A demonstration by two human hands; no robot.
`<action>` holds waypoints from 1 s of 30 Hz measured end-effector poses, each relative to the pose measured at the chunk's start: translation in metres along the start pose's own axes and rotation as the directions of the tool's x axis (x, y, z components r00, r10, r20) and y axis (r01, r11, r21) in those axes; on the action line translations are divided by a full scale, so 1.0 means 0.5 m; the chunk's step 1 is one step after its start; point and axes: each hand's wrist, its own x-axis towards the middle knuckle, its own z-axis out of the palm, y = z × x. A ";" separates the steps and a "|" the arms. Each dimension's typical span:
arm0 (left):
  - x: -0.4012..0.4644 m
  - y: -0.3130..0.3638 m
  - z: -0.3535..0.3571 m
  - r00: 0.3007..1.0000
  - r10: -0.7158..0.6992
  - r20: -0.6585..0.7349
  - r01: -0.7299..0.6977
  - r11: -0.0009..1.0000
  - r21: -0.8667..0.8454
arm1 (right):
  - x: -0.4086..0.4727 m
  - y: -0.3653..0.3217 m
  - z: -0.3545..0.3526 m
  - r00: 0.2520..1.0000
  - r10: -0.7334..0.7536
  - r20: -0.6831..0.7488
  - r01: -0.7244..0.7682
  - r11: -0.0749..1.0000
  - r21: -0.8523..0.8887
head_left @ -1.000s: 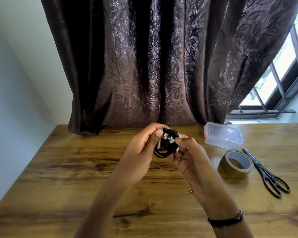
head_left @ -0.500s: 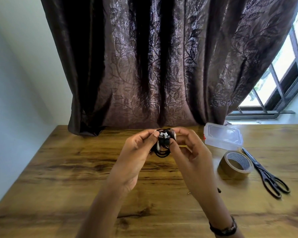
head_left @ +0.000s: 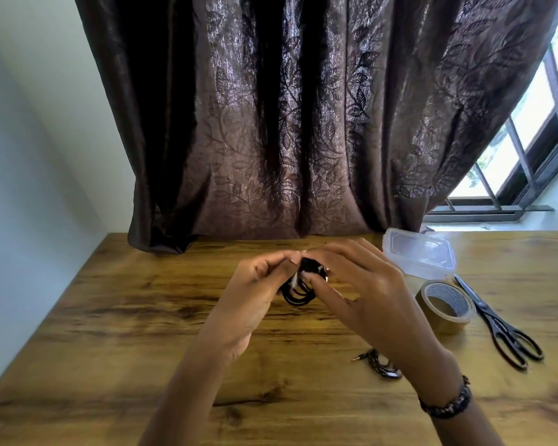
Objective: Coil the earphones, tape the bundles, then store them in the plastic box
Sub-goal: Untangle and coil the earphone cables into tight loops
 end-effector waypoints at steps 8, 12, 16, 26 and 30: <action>0.006 -0.006 -0.009 0.988 0.051 0.146 -0.084 0.969 0.230 | -0.001 0.017 -0.003 0.988 0.148 0.032 -0.152 0.962 0.227; 0.012 -0.017 -0.015 0.992 -0.004 0.124 -0.017 0.985 0.170 | -0.004 0.024 -0.010 0.982 0.098 0.161 -0.137 0.958 0.253; 0.017 -0.021 -0.014 0.993 -0.052 0.105 0.041 0.994 0.102 | -0.017 0.017 -0.009 0.952 0.135 0.276 -0.235 0.900 0.367; 0.014 -0.036 -0.011 0.990 -0.043 0.132 0.021 0.987 0.160 | -0.020 0.010 0.007 0.964 0.190 0.187 -0.225 0.957 0.184; 0.015 -0.062 -0.001 0.998 0.048 0.047 -0.060 0.951 0.302 | -0.025 0.011 0.012 0.961 0.221 0.169 -0.250 0.952 0.177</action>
